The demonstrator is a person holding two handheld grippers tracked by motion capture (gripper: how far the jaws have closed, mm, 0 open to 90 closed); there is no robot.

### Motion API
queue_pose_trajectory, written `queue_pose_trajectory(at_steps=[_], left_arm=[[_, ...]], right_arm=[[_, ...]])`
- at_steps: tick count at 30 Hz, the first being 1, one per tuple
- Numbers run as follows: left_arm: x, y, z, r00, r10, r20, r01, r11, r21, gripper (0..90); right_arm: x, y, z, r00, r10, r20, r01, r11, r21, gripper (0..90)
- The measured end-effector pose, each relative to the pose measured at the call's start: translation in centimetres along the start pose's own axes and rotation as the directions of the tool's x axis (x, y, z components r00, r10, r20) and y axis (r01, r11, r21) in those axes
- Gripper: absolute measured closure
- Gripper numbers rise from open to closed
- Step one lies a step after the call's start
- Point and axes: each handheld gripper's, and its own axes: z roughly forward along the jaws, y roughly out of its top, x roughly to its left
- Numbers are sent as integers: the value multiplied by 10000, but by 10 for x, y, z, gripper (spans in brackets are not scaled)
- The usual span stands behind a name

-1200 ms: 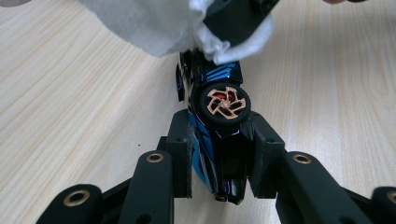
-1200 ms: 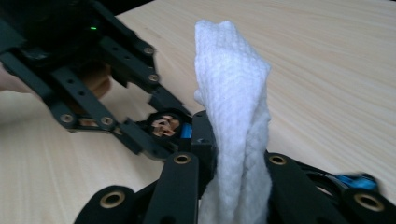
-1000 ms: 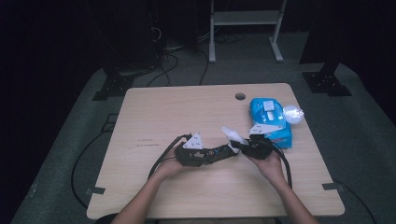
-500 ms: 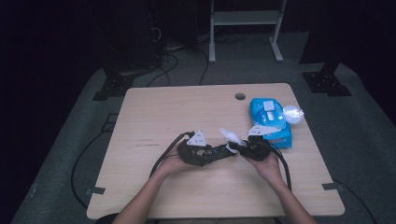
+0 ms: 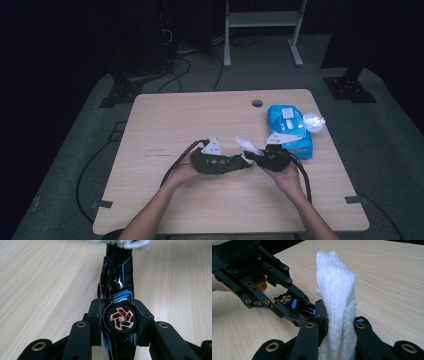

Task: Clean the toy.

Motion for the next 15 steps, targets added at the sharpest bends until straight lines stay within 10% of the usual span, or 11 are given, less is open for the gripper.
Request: queue_pose_trajectory(at_steps=[15], left_arm=[[8, -21, -30, 9995, -239, -205, 247, 9990, 375, 545]], right_arm=[[4, 0, 5, 9999, 32, -102, -31, 10000, 51, 814]])
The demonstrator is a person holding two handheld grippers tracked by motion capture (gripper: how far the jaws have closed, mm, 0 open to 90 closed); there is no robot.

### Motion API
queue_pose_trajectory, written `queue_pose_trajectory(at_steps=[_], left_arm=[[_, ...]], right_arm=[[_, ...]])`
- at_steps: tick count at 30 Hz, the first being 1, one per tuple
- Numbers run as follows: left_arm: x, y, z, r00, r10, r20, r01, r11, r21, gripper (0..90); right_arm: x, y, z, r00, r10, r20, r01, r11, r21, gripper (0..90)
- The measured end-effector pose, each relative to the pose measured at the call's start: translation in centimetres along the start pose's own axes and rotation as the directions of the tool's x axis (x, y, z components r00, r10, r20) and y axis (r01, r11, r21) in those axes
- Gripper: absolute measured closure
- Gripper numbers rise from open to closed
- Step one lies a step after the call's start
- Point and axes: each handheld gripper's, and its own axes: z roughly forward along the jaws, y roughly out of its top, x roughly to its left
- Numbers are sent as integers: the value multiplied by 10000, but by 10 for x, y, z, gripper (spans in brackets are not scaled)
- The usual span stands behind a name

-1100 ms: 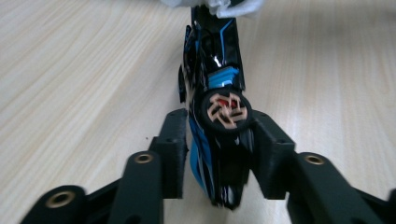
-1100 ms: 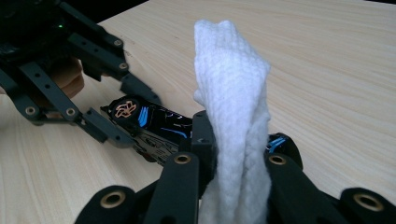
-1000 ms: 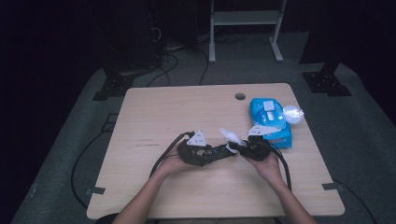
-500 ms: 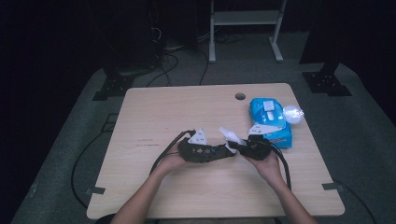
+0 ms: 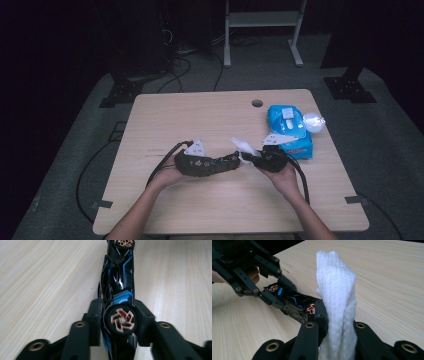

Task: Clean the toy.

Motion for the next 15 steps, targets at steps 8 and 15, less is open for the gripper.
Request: queue_pose_trajectory(at_steps=[8, 15], left_arm=[[-4, 35, 26, 9979, 624, -192, -599, 9921, 1099, 417], [-4, 52, 44, 9961, 867, -188, -805, 9725, 2186, 431]], right_arm=[[-9, -5, -6, 9992, 380, -84, -381, 9992, -88, 813], [-18, -11, -4, 9967, 725, -364, -726, 9974, 1, 813]])
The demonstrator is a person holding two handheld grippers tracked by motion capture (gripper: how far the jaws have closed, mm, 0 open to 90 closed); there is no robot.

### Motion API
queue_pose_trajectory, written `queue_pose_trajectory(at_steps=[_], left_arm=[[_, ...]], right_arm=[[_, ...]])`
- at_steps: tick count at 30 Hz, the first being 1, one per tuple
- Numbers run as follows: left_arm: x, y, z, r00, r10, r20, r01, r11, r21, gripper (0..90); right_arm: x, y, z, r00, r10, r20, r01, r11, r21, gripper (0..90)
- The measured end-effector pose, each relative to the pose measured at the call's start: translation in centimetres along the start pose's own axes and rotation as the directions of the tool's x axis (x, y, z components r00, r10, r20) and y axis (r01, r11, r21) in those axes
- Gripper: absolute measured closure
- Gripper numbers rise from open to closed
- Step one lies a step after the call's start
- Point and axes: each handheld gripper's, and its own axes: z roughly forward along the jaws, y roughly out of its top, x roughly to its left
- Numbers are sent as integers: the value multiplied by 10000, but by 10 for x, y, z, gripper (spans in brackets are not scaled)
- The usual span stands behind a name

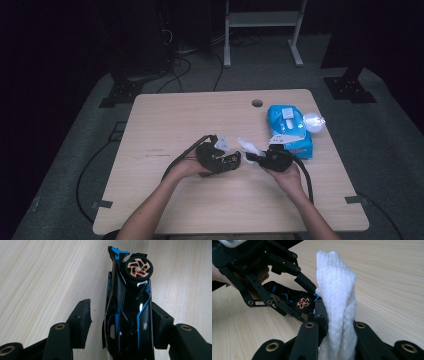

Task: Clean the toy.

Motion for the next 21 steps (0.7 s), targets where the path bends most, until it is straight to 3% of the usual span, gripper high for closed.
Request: queue_pose_trajectory(at_steps=[2, 3, 5, 11, 14, 17, 21], left_arm=[[-1, 5, 2, 9999, 114, 71, -116, 9997, 237, 451], [-2, 7, 3, 9996, 129, 270, -136, 9995, 275, 504], [-4, 10, 5, 9993, 334, 140, -337, 9991, 263, 560], [-6, 4, -7, 9998, 191, 52, -186, 9957, -912, 570], [-11, 1, -18, 9999, 41, 121, -17, 9818, -1898, 575], [-20, 1, -28, 9999, 118, 53, -100, 9657, -2595, 575], [-27, -1, -38, 10000, 5, 48, 12, 9417, -3364, 577]], right_arm=[[-2, -1, 1, 10000, 76, -52, -76, 10000, -33, 813], [-2, -1, 1, 10000, 65, -69, -65, 10000, -11, 813], [-2, -2, 2, 9998, 135, -176, -135, 9999, -25, 813], [1, 2, -3, 9979, 260, -594, -280, 9990, -336, 814], [9, 10, -8, 9938, 161, -1098, -265, 9952, -942, 814], [23, 19, -12, 9902, -187, -1385, -23, 9886, -1503, 814], [37, 25, -18, 9900, -814, -1154, 573, 9784, -1986, 816]])
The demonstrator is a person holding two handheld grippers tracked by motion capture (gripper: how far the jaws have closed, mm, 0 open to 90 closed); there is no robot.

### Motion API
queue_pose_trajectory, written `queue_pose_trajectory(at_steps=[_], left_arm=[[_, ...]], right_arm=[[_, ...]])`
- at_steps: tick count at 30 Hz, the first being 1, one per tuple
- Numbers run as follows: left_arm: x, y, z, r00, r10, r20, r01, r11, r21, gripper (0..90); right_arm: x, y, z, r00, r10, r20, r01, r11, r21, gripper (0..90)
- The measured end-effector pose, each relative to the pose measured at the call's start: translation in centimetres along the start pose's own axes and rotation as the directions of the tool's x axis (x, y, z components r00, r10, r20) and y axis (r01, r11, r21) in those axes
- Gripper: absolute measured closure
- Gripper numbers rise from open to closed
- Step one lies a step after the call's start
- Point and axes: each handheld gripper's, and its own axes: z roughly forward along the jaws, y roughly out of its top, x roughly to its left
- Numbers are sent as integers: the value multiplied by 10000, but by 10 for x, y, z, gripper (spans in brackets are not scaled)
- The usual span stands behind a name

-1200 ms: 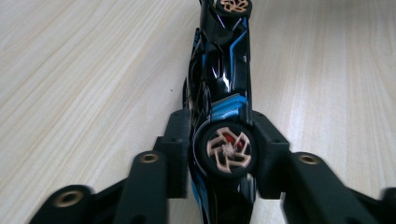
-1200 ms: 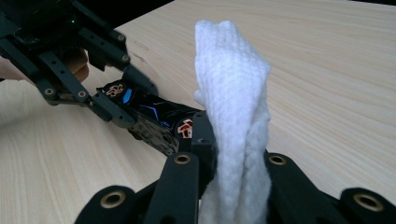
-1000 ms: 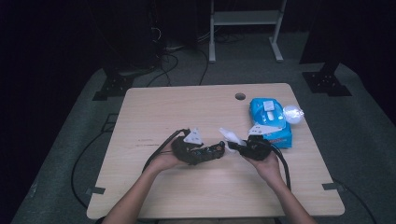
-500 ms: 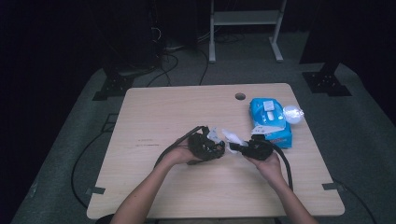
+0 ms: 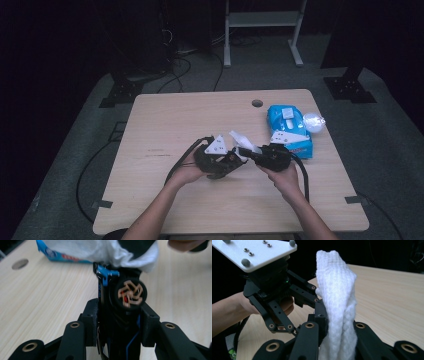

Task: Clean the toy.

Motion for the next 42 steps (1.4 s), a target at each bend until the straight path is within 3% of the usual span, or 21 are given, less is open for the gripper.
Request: queue_pose_trajectory(at_steps=[3, 9, 17, 20, 23, 27, 31, 34, 37, 42], left_arm=[[-1, -2, -5, 10000, 38, -75, -38, 10000, 18, 578], [2, -6, -5, 9995, -297, -66, 295, 9993, -238, 578], [-3, -4, -3, 9998, -175, -47, 173, 9992, -348, 579], [-2, -4, -4, 9999, -159, -35, 157, 9993, -329, 578], [-3, -5, -2, 9999, -164, -39, 163, 9993, -333, 578], [-2, -4, -4, 9997, -227, 12, 227, 9985, -490, 579], [1, -7, -8, 9995, -293, -82, 288, 9983, -503, 580], [4, -10, -10, 9989, -478, -11, 476, 9968, -640, 580], [4, -10, -9, 9988, -483, -18, 481, 9968, -631, 580], [7, -12, -11, 9976, -692, 3, 690, 9939, -863, 580]], right_arm=[[0, 0, -3, 9998, -116, 175, 115, 9999, 57, 815], [-1, -1, -2, 9972, -423, 623, 400, 9984, 388, 815], [21, 9, 5, 9943, -1034, 246, 1027, 9943, 272, 816], [21, 10, 5, 9903, -1289, 517, 1267, 9910, 422, 816], [16, 9, 5, 9939, -901, 634, 865, 9947, 563, 816], [27, 12, 7, 9880, -1450, 531, 1423, 9885, 514, 816], [12, 8, 2, 9952, -768, 602, 755, 9969, 237, 816], [-3, -1, -4, 9957, -264, 888, 237, 9992, 309, 816], [-8, -9, -3, 9964, 129, 840, -160, 9992, 363, 816], [-1, -2, -2, 9988, -57, 491, 57, 10000, 11, 816]])
